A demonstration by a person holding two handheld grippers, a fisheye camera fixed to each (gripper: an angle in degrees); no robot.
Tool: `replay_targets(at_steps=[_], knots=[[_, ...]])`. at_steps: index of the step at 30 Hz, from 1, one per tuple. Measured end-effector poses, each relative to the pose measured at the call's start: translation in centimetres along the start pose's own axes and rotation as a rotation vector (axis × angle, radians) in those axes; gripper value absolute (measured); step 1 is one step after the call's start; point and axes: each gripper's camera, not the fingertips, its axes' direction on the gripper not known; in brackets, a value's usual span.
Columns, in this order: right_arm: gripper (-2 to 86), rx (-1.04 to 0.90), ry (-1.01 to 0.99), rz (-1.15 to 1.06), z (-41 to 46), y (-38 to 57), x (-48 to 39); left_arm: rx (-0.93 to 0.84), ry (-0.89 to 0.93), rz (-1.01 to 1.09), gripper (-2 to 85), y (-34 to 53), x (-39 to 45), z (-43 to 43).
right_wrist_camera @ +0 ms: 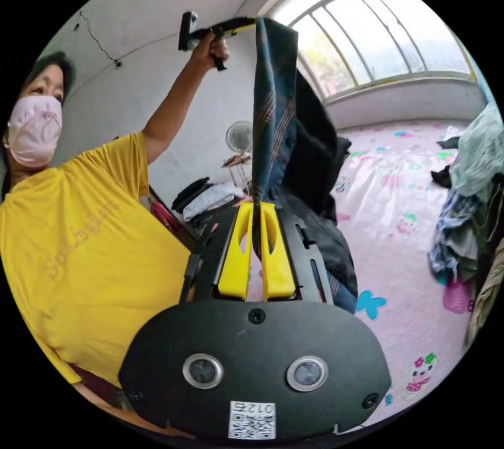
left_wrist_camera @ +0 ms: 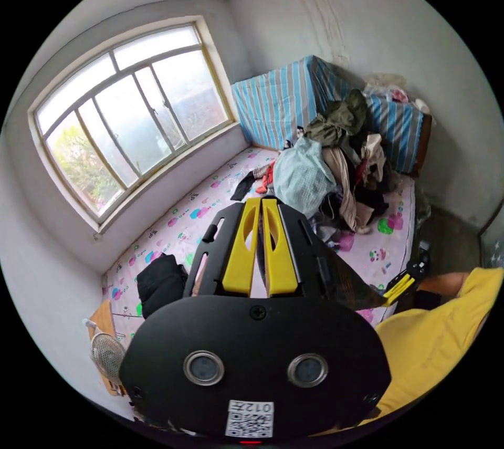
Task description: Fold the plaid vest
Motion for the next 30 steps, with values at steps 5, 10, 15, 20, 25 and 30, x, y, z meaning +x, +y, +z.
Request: replay_targets(at_steps=[5, 10, 15, 20, 25, 30], knots=[[1.0, -0.202, -0.197, 0.230, 8.6, 5.3, 4.3, -0.018, 0.076, 0.007, -0.3, 4.3, -0.9, -0.6], [0.9, -0.180, -0.025, 0.344, 8.5, 7.1, 8.8, 0.081, 0.200, -0.012, -0.2, 8.9, -3.4, -6.2], [1.2, -0.091, 0.093, 0.238, 10.0, 1.8, 10.8, 0.235, 0.139, 0.068, -0.2, 14.9, -2.6, -15.5], [2.4, -0.112, 0.025, 0.224, 17.2, -2.0, 12.9, 0.195, 0.199, 0.023, -0.2, 22.4, -3.0, -20.6], [4.4, -0.381, -0.027, 0.131, 27.9, -3.1, 13.0, -0.150, 0.259, -0.181, -0.2, 29.3, -2.8, -18.4], [7.5, -0.642, 0.020, 0.019, 39.5, -3.0, 12.0, -0.315, 0.458, -0.401, -0.2, 35.6, -3.5, -13.6]])
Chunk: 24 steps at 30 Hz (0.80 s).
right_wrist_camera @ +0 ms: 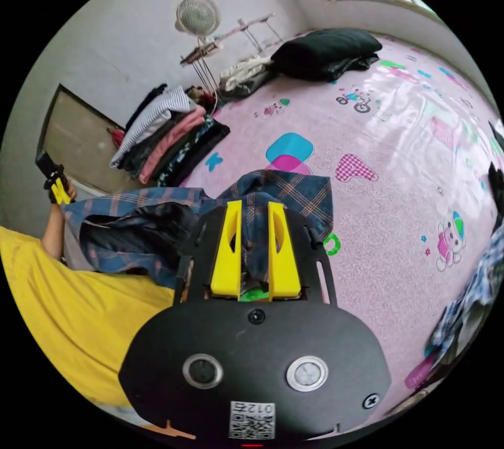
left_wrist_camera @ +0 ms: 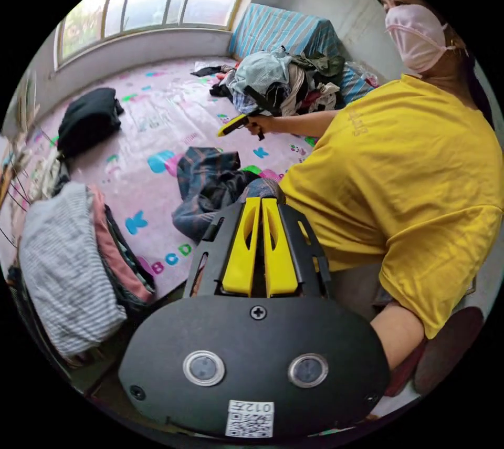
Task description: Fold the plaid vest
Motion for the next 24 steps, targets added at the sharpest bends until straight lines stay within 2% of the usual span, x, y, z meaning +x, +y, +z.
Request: replay_targets(at_steps=[6, 11, 16, 18, 20, 24], knots=[[9.5, -0.192, 0.189, -0.067, 9.7, -6.5, -1.7, -0.007, 0.082, -0.067, -0.2, 0.4, -2.0, -0.3], [12.5, -0.391, 0.122, -0.328, 16.6, -9.5, -7.0, 0.007, 0.059, -0.087, -0.2, -0.1, -1.9, -2.0], [14.1, -0.613, 0.165, -0.483, 21.2, -8.6, -9.2, -0.024, 0.038, -0.075, -0.2, -1.2, -1.2, -2.9], [12.7, -0.695, 0.150, -0.516, 22.0, -7.9, -9.3, -0.053, 0.035, -0.061, -0.2, -1.8, -0.9, -3.3], [3.7, -0.778, 0.132, -0.559, 22.6, -6.6, -9.9, -0.068, 0.025, -0.056, -0.2, -2.2, -0.6, -3.6], [1.1, -0.675, 0.220, -0.570, 20.0, -5.1, -11.3, -0.052, -0.068, -0.082, -0.2, -2.3, 0.3, -5.0]])
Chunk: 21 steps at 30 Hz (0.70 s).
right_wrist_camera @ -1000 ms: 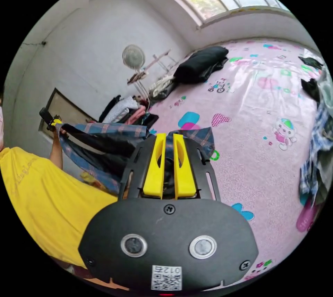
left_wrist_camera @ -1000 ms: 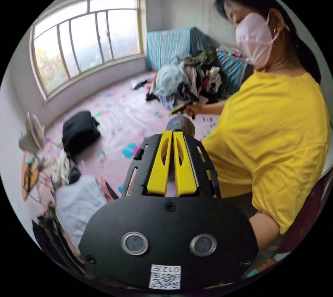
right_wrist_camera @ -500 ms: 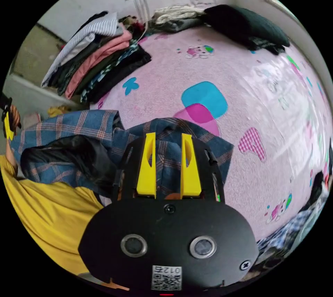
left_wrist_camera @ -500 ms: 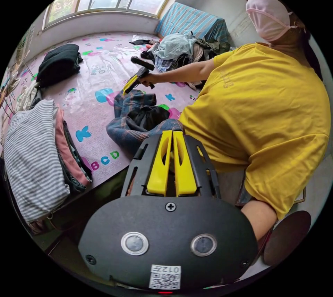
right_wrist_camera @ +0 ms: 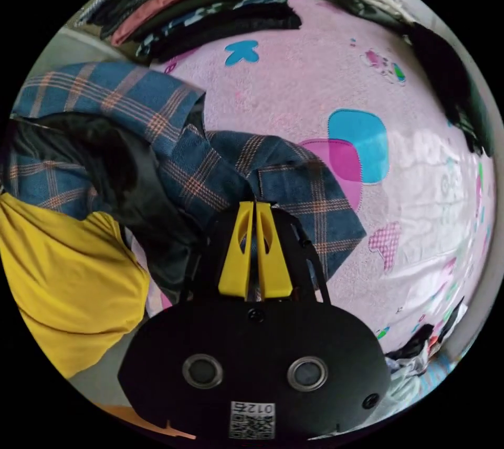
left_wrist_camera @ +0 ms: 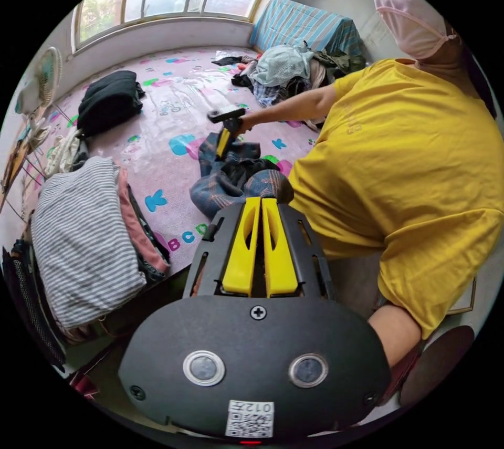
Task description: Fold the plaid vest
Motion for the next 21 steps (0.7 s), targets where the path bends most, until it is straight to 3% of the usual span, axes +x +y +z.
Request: replay_targets(at_steps=[7, 11, 21], knots=[[0.2, 0.517, 0.110, 0.434, -16.0, 15.8, 2.0, 0.074, -0.165, 0.058, -0.2, -1.0, 2.3, -3.7], [0.2, 0.881, 0.259, 0.625, -26.7, 29.0, -2.5, 0.109, -0.271, 0.157, -0.2, -3.3, 5.0, -4.8], [0.3, 1.281, 0.484, 0.679, -35.8, 49.1, -22.5, 0.326, -0.560, 0.345, -0.2, -6.8, 15.6, -8.9]])
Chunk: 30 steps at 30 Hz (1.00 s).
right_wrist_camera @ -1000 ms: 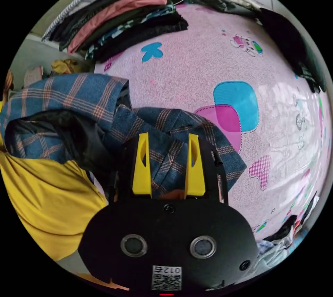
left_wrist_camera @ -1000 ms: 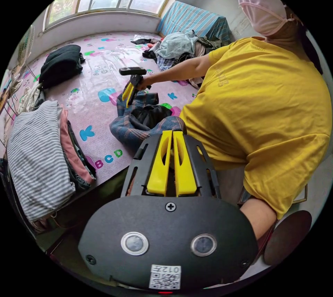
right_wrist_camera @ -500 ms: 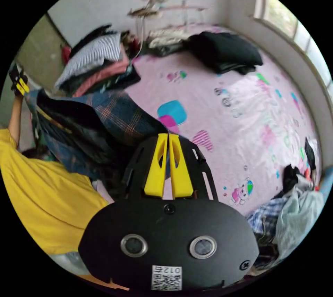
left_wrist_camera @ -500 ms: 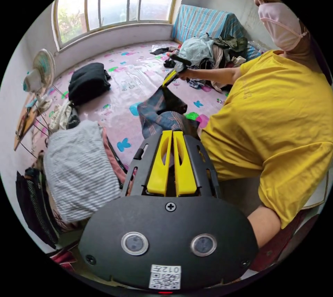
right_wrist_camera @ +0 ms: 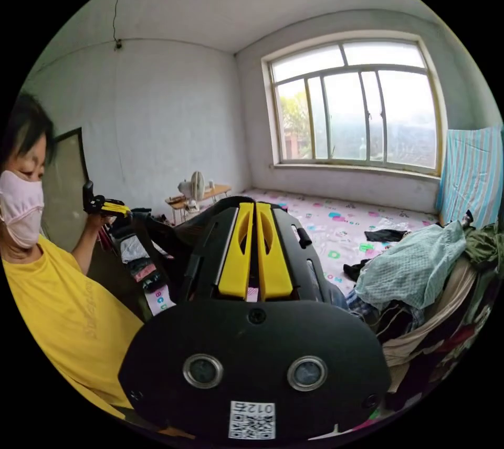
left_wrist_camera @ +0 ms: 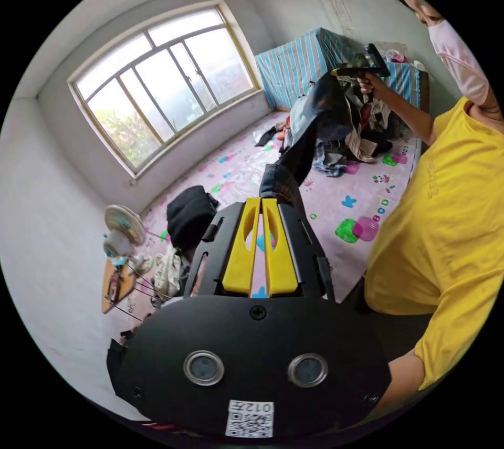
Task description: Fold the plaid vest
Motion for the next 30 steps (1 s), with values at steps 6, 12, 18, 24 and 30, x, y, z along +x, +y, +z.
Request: replay_targets(at_steps=[6, 12, 18, 24, 30], knots=[[0.3, 0.198, 0.052, 0.026, -10.9, 1.2, -2.7, 0.120, -0.151, 0.071, -0.2, -3.4, 4.0, -6.9], [0.3, 0.276, 0.058, 0.086, -13.2, 1.9, -1.6, 0.146, -0.142, 0.088, -0.2, -6.0, 4.1, -8.5], [0.4, 0.094, 0.244, 0.276, -5.0, 3.8, 7.1, -0.102, 0.076, 0.049, -0.1, -8.9, -1.5, 3.9], [0.7, -0.076, 0.477, 0.526, 7.3, 8.2, 18.5, -0.354, 0.163, -0.252, 0.3, -10.9, -7.5, 26.2], [0.2, -0.324, 0.614, 0.511, 18.0, 14.1, 22.4, -0.521, 0.093, -0.519, 1.6, -6.2, -8.2, 41.0]])
